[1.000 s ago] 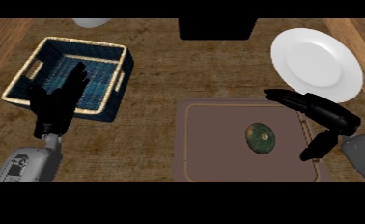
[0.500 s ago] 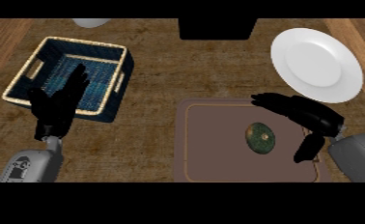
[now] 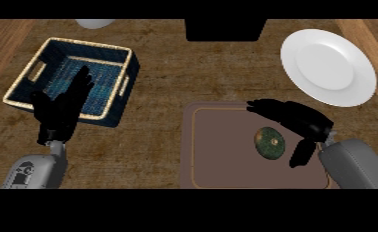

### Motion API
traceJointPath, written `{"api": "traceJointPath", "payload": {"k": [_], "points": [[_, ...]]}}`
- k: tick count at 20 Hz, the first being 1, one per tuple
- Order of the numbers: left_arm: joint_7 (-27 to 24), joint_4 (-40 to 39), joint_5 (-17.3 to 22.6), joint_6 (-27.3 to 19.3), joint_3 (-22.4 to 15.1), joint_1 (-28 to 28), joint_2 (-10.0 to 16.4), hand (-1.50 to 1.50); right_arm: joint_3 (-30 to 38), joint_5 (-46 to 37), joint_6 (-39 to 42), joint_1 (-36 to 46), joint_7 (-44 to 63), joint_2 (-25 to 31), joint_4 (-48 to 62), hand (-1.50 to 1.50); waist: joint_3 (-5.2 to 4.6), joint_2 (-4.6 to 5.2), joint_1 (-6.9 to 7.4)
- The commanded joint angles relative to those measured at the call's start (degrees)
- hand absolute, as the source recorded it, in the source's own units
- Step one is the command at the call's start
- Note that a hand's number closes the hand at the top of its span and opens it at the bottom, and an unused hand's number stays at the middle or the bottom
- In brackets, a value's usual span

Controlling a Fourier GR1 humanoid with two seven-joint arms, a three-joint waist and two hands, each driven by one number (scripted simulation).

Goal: Pick the squash from the tray and place it in the plate

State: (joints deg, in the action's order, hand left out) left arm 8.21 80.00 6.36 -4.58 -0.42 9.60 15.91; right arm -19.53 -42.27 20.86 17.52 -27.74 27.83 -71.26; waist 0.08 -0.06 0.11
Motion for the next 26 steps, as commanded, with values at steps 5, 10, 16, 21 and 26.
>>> {"api": "traceJointPath", "payload": {"k": [5,10,16,21,26], "points": [[-1.9,-0.4,-1.8,1.9,1.9,-1.8,-1.7,0.0,0.3,-8.5,-1.3,-1.7,1.4,-4.7,0.0,-1.5,-0.08,0.04,-0.05],[2.5,5.3,-2.7,0.7,1.5,-2.9,-2.1,0.0,-1.4,-11.0,2.6,-1.6,-2.2,-2.5,-0.9,1.5,-0.08,-0.03,-0.03],[-2.5,-5.2,-3.6,1.9,3.9,2.4,-1.9,0.0,-4.1,-13.7,-1.9,-3.6,-6.7,-6.6,0.9,1.5,-0.1,0.13,-0.44],[1.6,2.5,-3.3,2.7,2.5,-0.8,-1.7,0.0,1.4,-12.4,-1.9,0.8,-6.3,-8.9,7.9,1.5,-0.04,0.15,0.41],[2.3,2.3,-3.5,1.7,2.1,-0.2,-3.0,0.0,8.1,-10.2,1.4,1.6,11.6,-17.1,7.1,1.5,-0.06,0.06,0.05]]}}
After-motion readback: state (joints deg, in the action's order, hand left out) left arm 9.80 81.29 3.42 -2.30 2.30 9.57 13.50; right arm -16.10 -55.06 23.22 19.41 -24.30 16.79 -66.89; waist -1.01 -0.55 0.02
